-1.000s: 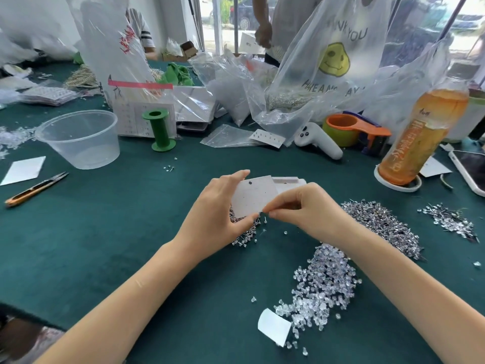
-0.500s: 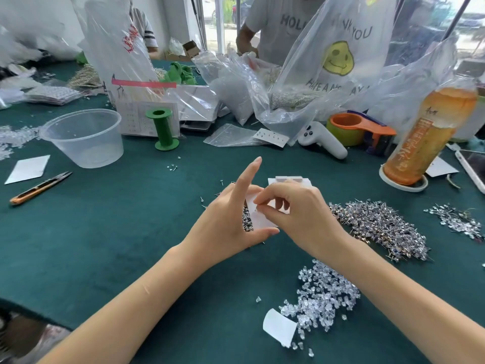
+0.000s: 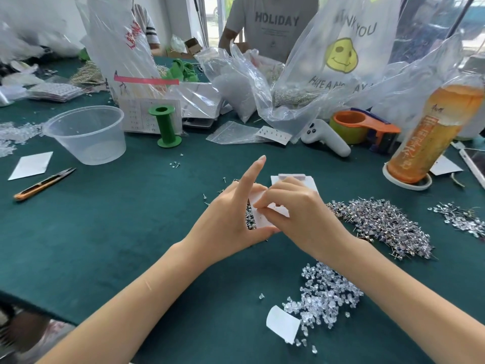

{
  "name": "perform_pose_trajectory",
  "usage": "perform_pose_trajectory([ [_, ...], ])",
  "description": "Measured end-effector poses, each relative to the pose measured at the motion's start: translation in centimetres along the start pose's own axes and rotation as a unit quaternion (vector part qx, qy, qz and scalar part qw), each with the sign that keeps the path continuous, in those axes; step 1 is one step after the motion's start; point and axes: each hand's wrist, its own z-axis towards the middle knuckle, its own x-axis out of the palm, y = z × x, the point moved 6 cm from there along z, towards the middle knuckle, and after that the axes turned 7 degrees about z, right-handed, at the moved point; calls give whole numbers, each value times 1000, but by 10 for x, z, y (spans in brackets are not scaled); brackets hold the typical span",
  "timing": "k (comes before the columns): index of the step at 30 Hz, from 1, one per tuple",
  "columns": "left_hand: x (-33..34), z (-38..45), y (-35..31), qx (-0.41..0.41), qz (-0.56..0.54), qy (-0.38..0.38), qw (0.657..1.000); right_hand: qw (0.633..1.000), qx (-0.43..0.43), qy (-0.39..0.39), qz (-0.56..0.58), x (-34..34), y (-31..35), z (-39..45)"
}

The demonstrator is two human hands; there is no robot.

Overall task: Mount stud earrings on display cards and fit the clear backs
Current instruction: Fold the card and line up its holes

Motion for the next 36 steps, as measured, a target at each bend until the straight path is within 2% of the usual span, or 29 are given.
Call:
perform_pose_trajectory([
  [3,-1,0,1,-6,-8,0,1000,1000,6,15,21,3,-2,0],
  [8,-6,2,14,-48,-15,-15,999,991,92,-65,65,-28,-15,1],
  [10,-8,2,20,-60,-16,-22,998,990,130,5,59,-30,-21,0],
  [13,-9,3,27,-70,-10,-27,997,968,177,178,-26,-12,-26,-10],
  [15,-10,3,30,-75,-9,-31,997,959,175,212,-63,0,-23,-15],
  [24,-13,3,33,-77,9,-14,997,961,183,189,-81,24,-15,-16],
  [32,-11,2,33,-79,19,3,997,970,179,157,-55,17,-14,-17],
  [34,-12,2,33,-79,21,0,997,973,187,133,-13,9,-15,-15],
  [36,-13,2,32,-79,17,-4,997,971,200,106,77,-1,-16,-10],
])
